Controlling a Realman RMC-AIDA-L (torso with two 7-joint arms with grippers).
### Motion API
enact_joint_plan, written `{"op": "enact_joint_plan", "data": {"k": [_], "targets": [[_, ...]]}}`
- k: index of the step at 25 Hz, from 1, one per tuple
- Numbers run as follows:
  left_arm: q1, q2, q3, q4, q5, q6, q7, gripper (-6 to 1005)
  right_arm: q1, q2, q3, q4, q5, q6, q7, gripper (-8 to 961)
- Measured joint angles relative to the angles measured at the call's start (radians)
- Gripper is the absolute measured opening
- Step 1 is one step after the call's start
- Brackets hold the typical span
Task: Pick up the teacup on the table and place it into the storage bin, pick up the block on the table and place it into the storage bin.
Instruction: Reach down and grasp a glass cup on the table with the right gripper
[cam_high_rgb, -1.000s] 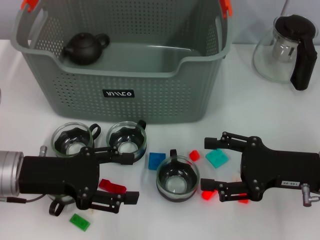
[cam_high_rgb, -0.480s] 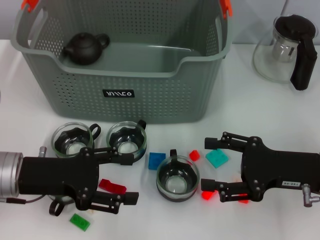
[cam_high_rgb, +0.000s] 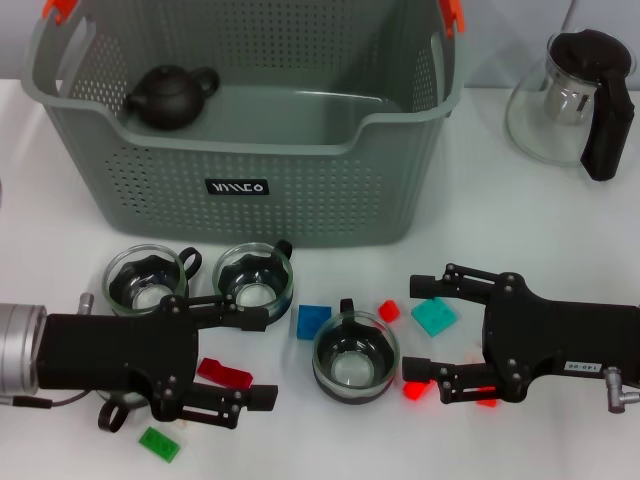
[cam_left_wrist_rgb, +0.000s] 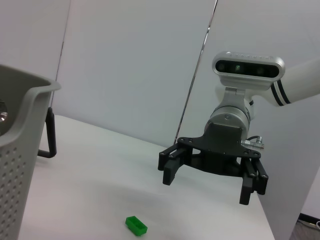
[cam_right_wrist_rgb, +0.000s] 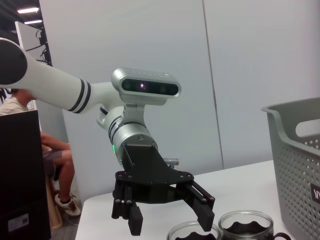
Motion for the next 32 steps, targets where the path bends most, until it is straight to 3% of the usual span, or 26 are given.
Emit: {"op": "enact_joint_plan", "data": {"k": [5, 12, 18, 23, 32], "targets": [[0.002, 0.0, -0.025, 0.0, 0.0, 0.005, -0.008, 889, 0.001, -0.002, -0.004, -0.019, -0.002, 0.001, 0.07, 928], [0.042, 0.017, -0.149, 0.004, 0.0, 0.052, -0.028, 889, 0.031, -0.002, -0.079, -0.165, -0.016, -0.041, 0.306, 922], [0.1, 0.025, -0.173, 0.033, 0.0, 0.079, -0.031, 888, 0.07, -0.003, -0.185, -0.323, -0.093, -0.045, 0.498, 919], [0.122, 0.025, -0.229, 0.037, 0.007, 0.075, -0.031, 888, 0.127, -0.003, -0.249, -0.448, -0.205, -0.061, 0.656, 917], [0.112, 0.027, -0.28, 0.031, 0.043, 0.053, -0.028, 888, 0.283, 0.009, -0.357, -0.544, -0.461, -0.098, 0.842, 915]]}}
